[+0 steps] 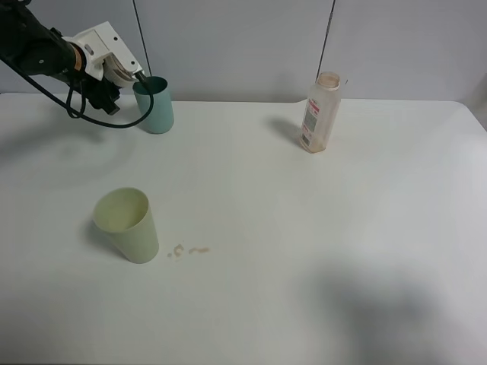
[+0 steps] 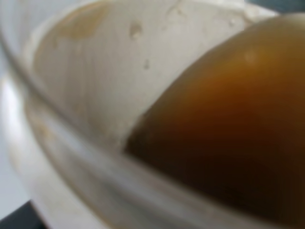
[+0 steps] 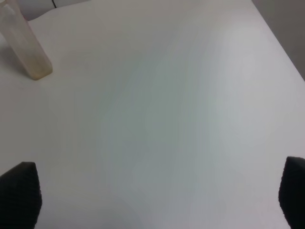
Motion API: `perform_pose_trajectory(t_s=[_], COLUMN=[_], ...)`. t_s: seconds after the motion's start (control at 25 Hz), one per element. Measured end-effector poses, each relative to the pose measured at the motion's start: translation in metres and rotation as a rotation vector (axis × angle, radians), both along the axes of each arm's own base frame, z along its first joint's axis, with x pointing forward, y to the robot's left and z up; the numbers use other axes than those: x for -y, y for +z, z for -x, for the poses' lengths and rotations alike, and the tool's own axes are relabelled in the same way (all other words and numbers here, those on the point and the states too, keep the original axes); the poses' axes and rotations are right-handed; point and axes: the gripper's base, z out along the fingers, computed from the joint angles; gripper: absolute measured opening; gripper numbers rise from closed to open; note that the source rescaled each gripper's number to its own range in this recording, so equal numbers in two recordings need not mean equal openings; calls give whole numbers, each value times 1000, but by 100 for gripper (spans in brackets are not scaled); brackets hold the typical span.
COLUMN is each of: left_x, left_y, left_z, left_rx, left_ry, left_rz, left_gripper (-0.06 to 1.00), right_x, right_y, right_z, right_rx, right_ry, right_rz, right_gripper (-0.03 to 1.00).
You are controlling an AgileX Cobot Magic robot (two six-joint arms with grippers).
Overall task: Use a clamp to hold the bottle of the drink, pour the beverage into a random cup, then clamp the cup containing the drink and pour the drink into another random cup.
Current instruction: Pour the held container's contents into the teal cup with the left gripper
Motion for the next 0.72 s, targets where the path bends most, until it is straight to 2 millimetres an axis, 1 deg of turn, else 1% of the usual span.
perform_pose_trajectory(t_s=[0.12,0.32,0.48,0.64,0.72], left_x=[2,7,7,10,13], left_y=[3,2,-2,-9,-8], left_z=[-5,-7,-7,-8,-9], left_rx=[14,13,2,-21,-17], left_ry=[-2,-20,-28,-41,-48], left_rz=[-2,-11,-31,-55,-58], left_gripper=[1,1,1,1,1], right_x=[0,0,0,0,0], right_y=[0,0,0,0,0], right_z=[0,0,0,0,0], right_rx=[0,0,0,0,0], right_ry=[0,0,0,0,0], right_rz=[0,0,0,0,0], right_gripper=[100,100,100,100,100])
